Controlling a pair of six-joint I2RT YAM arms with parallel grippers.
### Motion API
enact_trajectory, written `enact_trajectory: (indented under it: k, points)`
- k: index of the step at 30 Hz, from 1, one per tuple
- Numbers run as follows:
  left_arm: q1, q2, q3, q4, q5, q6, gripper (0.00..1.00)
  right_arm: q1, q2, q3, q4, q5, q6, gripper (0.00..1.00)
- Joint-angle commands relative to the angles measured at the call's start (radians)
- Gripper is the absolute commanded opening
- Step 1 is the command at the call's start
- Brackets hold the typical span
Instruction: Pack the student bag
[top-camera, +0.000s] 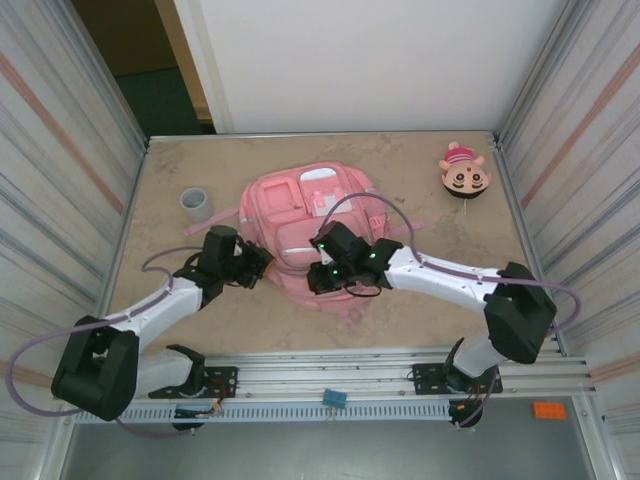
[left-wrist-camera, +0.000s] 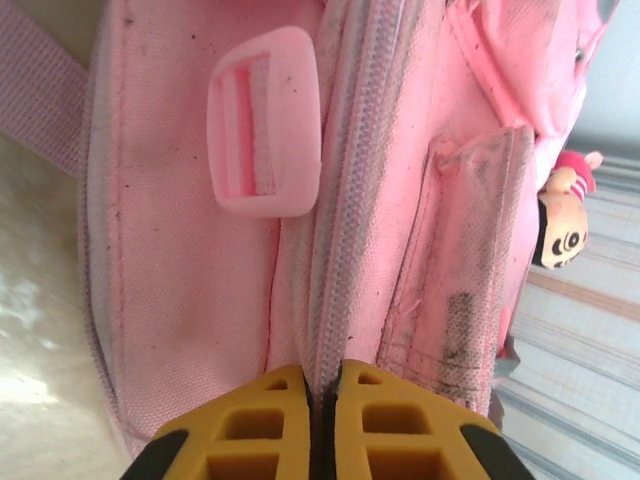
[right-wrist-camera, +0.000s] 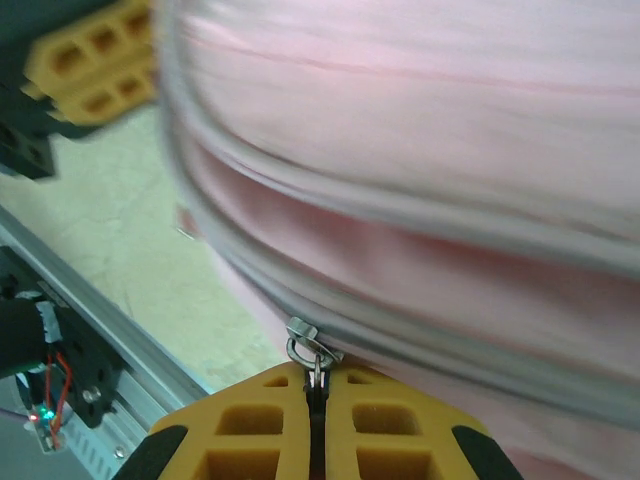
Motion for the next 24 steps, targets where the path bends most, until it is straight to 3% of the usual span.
enact_trajectory:
  k: [1, 4, 10, 13, 17, 21, 24]
  points:
    - [0.097, -0.031, 0.027, -0.114, -0.023, 0.13, 0.0, -0.042, -0.061, -0.028, -0.127, -0.047, -0.056, 0.0]
    - [0.165, -0.01, 0.081, -0.13, 0.023, 0.19, 0.02, -0.038, -0.063, -0.026, -0.096, -0.062, -0.049, 0.0]
    - [0.209, 0.042, 0.249, -0.257, 0.085, 0.272, 0.39, 0.023, -0.011, 0.005, 0.068, -0.082, 0.03, 0.0]
    - [0.188, -0.047, 0.296, -0.392, 0.116, 0.253, 0.45, 0.059, 0.03, 0.049, 0.078, -0.054, 0.042, 0.0]
    - [0.091, -0.248, 0.198, -0.478, 0.041, 0.083, 0.48, 0.072, 0.073, 0.085, 0.086, -0.059, 0.043, 0.0]
    - [-0.022, -0.411, 0.028, -0.421, -0.007, -0.182, 0.48, 0.075, 0.081, 0.098, 0.069, -0.076, 0.034, 0.0]
    - [-0.113, -0.474, -0.044, -0.363, -0.117, -0.281, 0.48, 0.081, 0.075, 0.096, 0.066, -0.081, 0.026, 0.0]
